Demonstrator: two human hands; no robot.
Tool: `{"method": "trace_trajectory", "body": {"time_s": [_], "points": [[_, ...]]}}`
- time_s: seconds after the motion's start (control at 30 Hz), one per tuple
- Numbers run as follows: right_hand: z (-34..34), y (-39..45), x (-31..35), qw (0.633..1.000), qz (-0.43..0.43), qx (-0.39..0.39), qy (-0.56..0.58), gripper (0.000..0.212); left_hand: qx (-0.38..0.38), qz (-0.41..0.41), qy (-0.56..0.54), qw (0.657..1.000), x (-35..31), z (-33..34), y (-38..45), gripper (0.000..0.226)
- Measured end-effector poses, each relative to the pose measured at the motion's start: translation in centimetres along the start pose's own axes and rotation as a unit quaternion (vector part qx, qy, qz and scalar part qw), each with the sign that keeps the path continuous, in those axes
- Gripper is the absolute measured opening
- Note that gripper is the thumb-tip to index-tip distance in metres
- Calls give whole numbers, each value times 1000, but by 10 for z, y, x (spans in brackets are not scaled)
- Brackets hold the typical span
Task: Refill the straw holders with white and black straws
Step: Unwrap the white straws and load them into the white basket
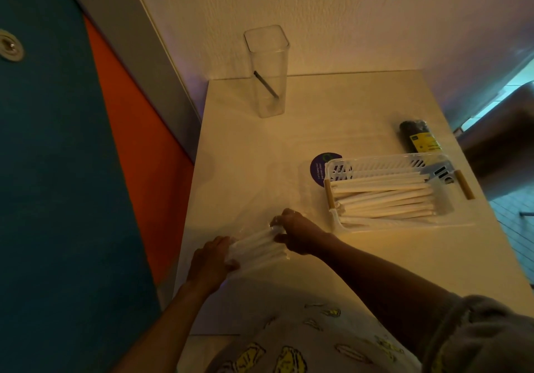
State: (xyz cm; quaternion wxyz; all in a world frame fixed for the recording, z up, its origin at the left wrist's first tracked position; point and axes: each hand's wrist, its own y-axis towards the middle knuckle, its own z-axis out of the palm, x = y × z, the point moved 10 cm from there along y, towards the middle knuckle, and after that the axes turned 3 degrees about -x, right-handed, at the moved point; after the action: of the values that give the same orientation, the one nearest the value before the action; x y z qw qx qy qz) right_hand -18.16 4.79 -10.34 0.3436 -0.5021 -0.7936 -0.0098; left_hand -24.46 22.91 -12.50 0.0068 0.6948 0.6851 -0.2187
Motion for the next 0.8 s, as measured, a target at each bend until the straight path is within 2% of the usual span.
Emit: {"method": "trace_trajectory", "body": {"time_s": [0.3,0.47,0.8], "points": [[0,0,3,1000,-15,4,17,37,4,1,4,1000,1,1,0,55],[-6,1,0,997,3,-18,72,35,3,-5,-5,1000,2,1,0,57],[-9,-1,-2,987,23,-12,161,32,15,-6,-1,1000,4,2,0,61]]}}
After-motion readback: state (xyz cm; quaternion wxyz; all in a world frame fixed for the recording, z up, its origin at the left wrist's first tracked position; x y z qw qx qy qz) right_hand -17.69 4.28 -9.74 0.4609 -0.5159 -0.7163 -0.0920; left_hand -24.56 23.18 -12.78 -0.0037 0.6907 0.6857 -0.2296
